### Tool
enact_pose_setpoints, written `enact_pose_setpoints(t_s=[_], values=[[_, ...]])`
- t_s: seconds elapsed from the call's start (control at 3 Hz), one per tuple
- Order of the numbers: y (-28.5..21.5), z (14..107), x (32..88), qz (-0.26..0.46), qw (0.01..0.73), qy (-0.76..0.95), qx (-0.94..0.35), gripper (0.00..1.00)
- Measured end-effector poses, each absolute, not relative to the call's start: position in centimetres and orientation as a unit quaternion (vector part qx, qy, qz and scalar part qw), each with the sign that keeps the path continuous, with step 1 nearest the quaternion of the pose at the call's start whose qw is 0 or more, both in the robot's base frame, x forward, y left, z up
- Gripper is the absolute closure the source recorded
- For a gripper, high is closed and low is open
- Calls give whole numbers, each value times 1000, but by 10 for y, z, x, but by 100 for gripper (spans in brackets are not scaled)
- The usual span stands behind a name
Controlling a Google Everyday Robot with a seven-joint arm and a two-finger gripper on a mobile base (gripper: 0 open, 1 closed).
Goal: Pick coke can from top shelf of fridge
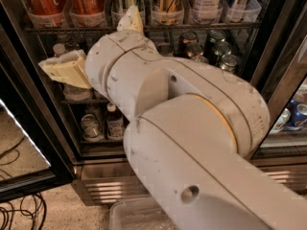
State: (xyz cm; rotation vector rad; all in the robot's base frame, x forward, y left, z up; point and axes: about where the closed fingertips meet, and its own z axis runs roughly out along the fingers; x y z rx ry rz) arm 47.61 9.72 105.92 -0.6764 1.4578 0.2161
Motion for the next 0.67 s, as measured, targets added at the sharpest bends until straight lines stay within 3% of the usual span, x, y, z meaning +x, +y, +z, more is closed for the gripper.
enact_pose_setpoints(t_s=[0.67], values=[[107, 1057, 485, 111, 710, 625, -303, 0]])
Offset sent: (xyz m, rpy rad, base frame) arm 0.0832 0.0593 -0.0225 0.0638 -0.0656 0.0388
